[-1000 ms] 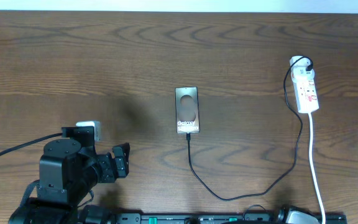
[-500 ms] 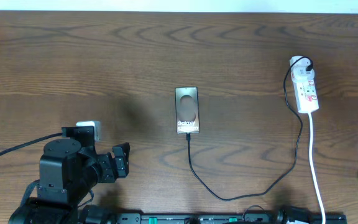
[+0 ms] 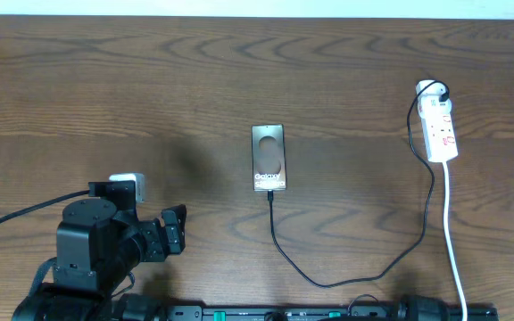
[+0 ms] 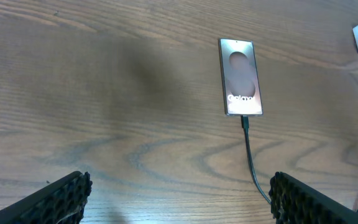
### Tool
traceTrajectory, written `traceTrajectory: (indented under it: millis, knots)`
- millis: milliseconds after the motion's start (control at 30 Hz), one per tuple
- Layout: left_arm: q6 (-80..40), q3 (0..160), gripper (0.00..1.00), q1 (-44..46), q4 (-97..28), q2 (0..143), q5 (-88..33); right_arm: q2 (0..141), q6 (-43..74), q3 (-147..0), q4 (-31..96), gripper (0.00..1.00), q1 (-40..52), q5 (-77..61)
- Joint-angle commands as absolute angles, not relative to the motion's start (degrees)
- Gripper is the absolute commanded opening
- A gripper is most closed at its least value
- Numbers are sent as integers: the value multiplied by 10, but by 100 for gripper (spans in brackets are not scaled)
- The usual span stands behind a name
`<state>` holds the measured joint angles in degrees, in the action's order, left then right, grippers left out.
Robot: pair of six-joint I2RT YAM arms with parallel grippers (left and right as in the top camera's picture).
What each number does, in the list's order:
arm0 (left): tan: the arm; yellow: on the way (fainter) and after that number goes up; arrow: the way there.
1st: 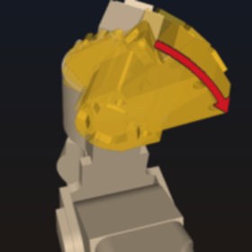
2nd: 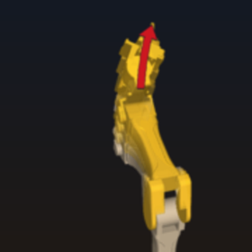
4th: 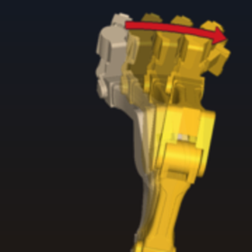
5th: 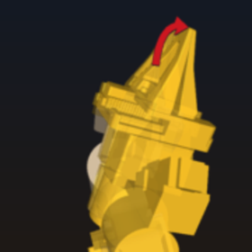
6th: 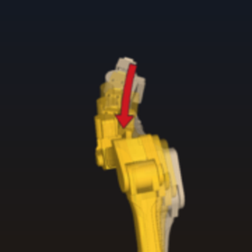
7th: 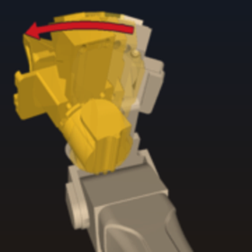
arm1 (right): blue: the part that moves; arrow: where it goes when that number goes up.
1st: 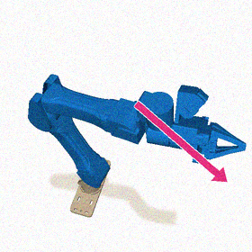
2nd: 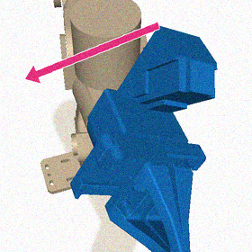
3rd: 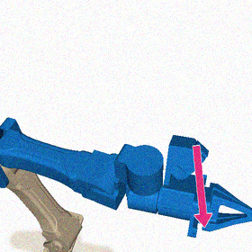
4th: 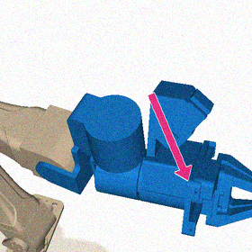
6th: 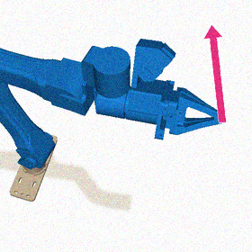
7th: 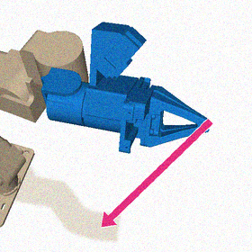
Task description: Plug charger to phone and switch on socket
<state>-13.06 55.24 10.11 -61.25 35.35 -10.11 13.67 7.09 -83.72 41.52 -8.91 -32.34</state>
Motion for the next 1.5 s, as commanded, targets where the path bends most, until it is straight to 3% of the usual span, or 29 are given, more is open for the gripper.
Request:
traceTrajectory:
  millis: [0,333,400,433,467,633,900,1200,1467]
  knots:
    - [-123,556,93,98,-613,353,-94,96,67,-830,428,48,-69,-311]
    - [-123,556,93,98,-613,353,-94,4,47,-865,473,46,5,-312]
    - [-123,556,93,98,-613,353,-94,4,42,-875,473,57,11,-312]
    - [-123,556,93,98,-613,353,-94,4,42,-879,472,74,13,-310]
    - [-123,556,93,98,-613,353,-94,4,42,-883,469,98,15,-310]
    - [-123,556,93,98,-613,353,-94,4,38,-880,415,99,17,-285]
    - [-123,556,93,98,-613,353,-94,5,-146,-803,259,99,14,-239]
    - [-123,556,93,98,-613,353,-94,7,-116,-606,281,99,14,-209]
    - [-123,556,93,98,-613,353,-94,9,-116,-369,154,99,15,-209]
